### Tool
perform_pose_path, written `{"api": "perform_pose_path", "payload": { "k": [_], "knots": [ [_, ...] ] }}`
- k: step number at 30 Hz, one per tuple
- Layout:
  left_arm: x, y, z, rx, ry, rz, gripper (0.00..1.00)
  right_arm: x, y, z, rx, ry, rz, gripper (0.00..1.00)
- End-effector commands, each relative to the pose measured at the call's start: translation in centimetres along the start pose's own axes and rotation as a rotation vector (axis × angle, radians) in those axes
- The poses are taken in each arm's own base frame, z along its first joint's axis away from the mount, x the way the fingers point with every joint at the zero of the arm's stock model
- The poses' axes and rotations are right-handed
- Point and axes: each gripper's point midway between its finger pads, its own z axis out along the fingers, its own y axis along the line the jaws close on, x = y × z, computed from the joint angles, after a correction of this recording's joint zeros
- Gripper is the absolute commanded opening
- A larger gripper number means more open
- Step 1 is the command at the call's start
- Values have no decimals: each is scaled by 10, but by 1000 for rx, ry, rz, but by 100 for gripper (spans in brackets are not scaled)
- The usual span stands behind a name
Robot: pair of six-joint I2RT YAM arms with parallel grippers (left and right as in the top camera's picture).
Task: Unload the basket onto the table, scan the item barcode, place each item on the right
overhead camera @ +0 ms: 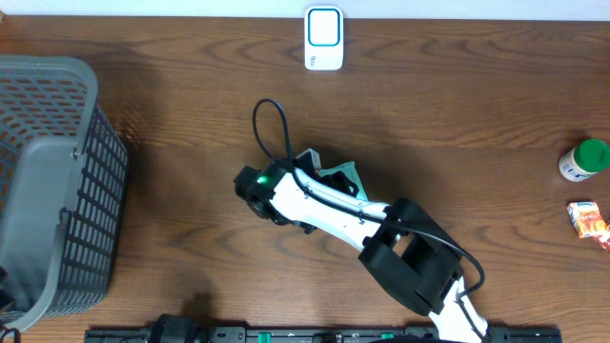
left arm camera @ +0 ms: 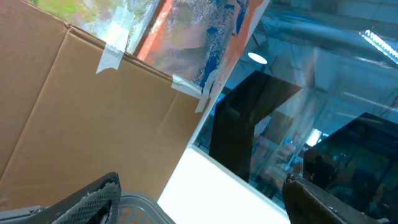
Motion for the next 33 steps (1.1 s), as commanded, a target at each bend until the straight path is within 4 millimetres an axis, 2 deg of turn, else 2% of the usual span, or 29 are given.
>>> {"api": "perform_pose_path", "payload": {
  "k": [1,2,6,7,8,9,10,11,14,17,19,20,21,22,23,25,28,33],
  "knots": [
    [-3,3,-3,-4,-10,-17,83,21,6,23,3,31,-112,81],
    [-3,3,-3,-4,-10,-17,83,30,11,30,-6,47,-134,81],
    [-3,3,-3,-4,-10,-17,83,43,22,48,0,24,-164,85],
    [-3,3,-3,-3,-10,-17,83,44,25,53,-7,16,-175,77],
    [-3,3,-3,-4,-10,-17,83,44,26,58,-14,11,-183,59],
    [-3,3,-3,-3,-10,-17,83,44,26,64,-18,12,-178,24],
    [-3,3,-3,-4,-10,-17,83,43,24,67,-20,16,-167,8],
    [-3,3,-3,-3,-10,-17,83,39,22,70,-24,18,-159,1],
    [-3,3,-3,-3,-10,-17,83,30,20,70,-41,16,-150,1],
    [-3,3,-3,-3,-10,-17,83,25,26,50,-143,69,-165,1],
    [-3,3,-3,-4,-8,-15,83,23,35,17,-312,119,-205,1],
    [-3,3,-3,-4,-8,-15,83,24,43,-6,-447,151,-234,1],
    [-3,3,-3,-4,-8,-15,83,24,52,-41,-653,173,-287,1],
    [-3,3,-3,-4,-8,-15,83,24,57,-65,-795,171,-324,1],
    [-3,3,-3,-4,-8,-15,83,20,57,-93,-959,149,-364,1],
    [-2,3,-3,-4,-8,-15,83,9,45,-130,-1173,86,-382,1],
    [-2,3,-3,-4,-8,-15,83,-8,22,-140,-1350,51,-326,1],
    [-2,3,-3,-4,-8,-14,83,-35,5,-119,-1615,20,-214,1]
  ]
}}
